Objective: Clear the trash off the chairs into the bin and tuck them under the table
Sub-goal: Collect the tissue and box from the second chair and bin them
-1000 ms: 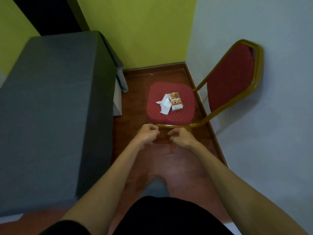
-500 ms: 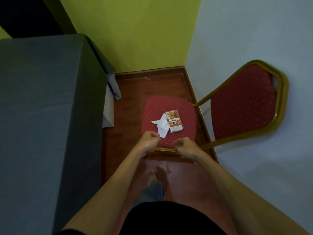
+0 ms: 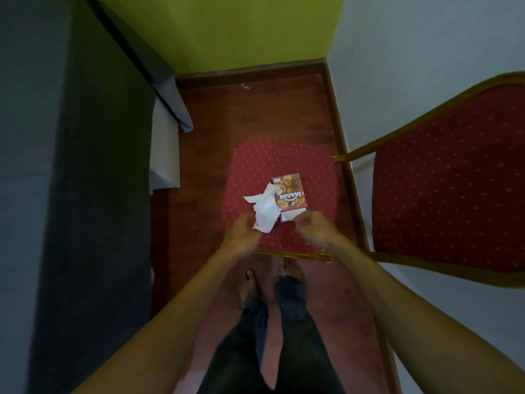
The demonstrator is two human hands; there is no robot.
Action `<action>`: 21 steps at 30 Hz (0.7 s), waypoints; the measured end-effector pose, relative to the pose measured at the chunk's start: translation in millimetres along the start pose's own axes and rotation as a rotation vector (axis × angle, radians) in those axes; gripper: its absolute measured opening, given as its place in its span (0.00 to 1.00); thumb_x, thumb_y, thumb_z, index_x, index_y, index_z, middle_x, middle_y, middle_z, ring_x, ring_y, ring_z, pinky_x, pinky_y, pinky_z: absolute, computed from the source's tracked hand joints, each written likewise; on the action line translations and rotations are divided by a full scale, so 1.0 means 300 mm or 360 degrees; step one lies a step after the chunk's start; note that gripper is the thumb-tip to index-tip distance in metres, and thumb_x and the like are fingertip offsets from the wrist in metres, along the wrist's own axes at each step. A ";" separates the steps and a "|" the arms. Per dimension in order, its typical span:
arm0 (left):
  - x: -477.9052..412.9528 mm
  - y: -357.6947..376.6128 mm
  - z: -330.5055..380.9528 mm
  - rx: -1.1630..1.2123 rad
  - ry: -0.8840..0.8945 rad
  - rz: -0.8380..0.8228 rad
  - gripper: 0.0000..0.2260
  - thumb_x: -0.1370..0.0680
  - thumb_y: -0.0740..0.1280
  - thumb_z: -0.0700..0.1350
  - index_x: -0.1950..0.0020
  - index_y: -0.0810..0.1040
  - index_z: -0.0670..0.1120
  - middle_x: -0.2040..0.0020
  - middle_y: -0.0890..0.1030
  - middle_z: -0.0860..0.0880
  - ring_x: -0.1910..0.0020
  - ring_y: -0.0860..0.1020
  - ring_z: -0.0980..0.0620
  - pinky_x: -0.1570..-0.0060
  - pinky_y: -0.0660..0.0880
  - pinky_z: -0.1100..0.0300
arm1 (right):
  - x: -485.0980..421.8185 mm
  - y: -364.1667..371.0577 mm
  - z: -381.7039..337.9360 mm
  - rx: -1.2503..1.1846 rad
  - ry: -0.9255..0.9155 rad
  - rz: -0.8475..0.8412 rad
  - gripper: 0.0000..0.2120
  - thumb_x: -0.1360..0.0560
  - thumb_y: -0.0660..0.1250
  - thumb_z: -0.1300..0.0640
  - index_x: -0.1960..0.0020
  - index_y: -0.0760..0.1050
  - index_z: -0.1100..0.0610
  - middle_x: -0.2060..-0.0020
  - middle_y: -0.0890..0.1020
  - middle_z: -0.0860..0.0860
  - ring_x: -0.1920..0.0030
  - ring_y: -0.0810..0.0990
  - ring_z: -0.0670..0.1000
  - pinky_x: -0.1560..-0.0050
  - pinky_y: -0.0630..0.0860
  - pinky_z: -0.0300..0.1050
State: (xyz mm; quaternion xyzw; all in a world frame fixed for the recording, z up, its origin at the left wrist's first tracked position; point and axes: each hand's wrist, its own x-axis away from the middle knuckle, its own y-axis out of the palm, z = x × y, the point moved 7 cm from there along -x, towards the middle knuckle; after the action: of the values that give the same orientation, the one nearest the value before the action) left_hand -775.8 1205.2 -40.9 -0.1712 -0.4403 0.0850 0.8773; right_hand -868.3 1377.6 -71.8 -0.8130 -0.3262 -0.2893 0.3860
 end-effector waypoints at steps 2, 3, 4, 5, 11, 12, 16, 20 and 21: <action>-0.056 0.016 0.001 0.0033 0.0043 0.0095 0.22 0.21 0.66 0.49 0.27 0.69 0.51 0.34 0.78 0.48 0.39 0.79 0.44 0.40 0.78 0.48 | -0.107 -0.011 0.030 -0.0036 0.0053 -0.0008 0.12 0.22 0.65 0.62 0.41 0.83 0.58 0.52 0.81 0.52 0.54 0.78 0.53 0.55 0.72 0.43; -0.092 0.032 -0.003 0.0022 0.0058 0.0110 0.22 0.20 0.66 0.48 0.26 0.67 0.52 0.34 0.78 0.49 0.38 0.79 0.44 0.42 0.78 0.51 | -0.163 -0.018 0.049 -0.0085 0.0097 0.0016 0.12 0.22 0.67 0.61 0.41 0.83 0.58 0.52 0.82 0.52 0.54 0.79 0.53 0.55 0.72 0.43; -0.131 0.046 -0.001 -0.0005 0.0075 0.0122 0.23 0.20 0.65 0.47 0.26 0.67 0.52 0.34 0.78 0.49 0.38 0.79 0.45 0.44 0.77 0.53 | -0.221 -0.026 0.064 -0.0129 0.0138 0.0046 0.12 0.23 0.68 0.59 0.40 0.82 0.57 0.51 0.82 0.52 0.52 0.79 0.53 0.54 0.73 0.44; -0.181 0.065 -0.005 -0.0030 0.0097 0.0132 0.23 0.20 0.66 0.46 0.26 0.67 0.51 0.33 0.78 0.50 0.38 0.79 0.45 0.46 0.76 0.55 | -0.277 -0.031 0.077 -0.0169 0.0163 0.0080 0.13 0.24 0.70 0.56 0.40 0.82 0.55 0.49 0.83 0.51 0.51 0.80 0.53 0.53 0.75 0.44; -0.426 0.168 0.006 -0.0093 0.0409 0.0229 0.29 0.26 0.63 0.44 0.25 0.64 0.52 0.31 0.76 0.42 0.35 0.74 0.42 0.37 0.72 0.46 | -0.550 0.022 0.192 -0.0451 0.0317 0.0209 0.28 0.30 0.77 0.48 0.33 0.75 0.55 0.43 0.82 0.51 0.48 0.81 0.51 0.55 0.77 0.44; -0.464 0.176 0.008 -0.0171 0.0435 0.0236 0.29 0.27 0.61 0.45 0.26 0.62 0.56 0.30 0.75 0.39 0.34 0.73 0.39 0.35 0.70 0.43 | -0.579 0.033 0.210 -0.0470 0.0355 0.0240 0.32 0.33 0.78 0.45 0.34 0.74 0.55 0.41 0.81 0.52 0.47 0.81 0.52 0.52 0.80 0.46; -0.612 0.213 -0.074 -0.0362 0.0109 0.0113 0.38 0.27 0.66 0.43 0.19 0.54 0.51 0.24 0.63 0.39 0.26 0.63 0.38 0.29 0.63 0.45 | -0.658 0.058 0.256 -0.0446 0.0381 0.0323 0.37 0.37 0.82 0.44 0.36 0.69 0.57 0.43 0.81 0.53 0.45 0.82 0.55 0.47 0.81 0.53; -0.675 0.228 -0.138 -0.0423 -0.0010 0.0213 0.30 0.25 0.67 0.39 0.23 0.65 0.44 0.28 0.69 0.37 0.31 0.69 0.35 0.31 0.67 0.45 | -0.681 0.120 0.238 -0.0662 0.0387 -0.0001 0.26 0.32 0.81 0.49 0.39 0.75 0.53 0.53 0.83 0.46 0.55 0.81 0.46 0.60 0.75 0.44; -0.674 0.218 -0.148 -0.0306 -0.0028 0.0262 0.26 0.25 0.67 0.38 0.27 0.70 0.41 0.31 0.74 0.37 0.33 0.73 0.36 0.34 0.70 0.47 | -0.679 0.140 0.232 -0.0723 0.0416 -0.0121 0.20 0.30 0.79 0.51 0.41 0.80 0.53 0.55 0.85 0.47 0.58 0.80 0.47 0.63 0.72 0.42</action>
State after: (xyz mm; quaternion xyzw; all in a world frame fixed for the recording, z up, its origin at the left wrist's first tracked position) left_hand -860.9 1195.2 -240.3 -0.2894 -0.4387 0.1156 0.8429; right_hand -947.7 1351.4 -274.4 -0.8216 -0.2305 -0.4719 0.2214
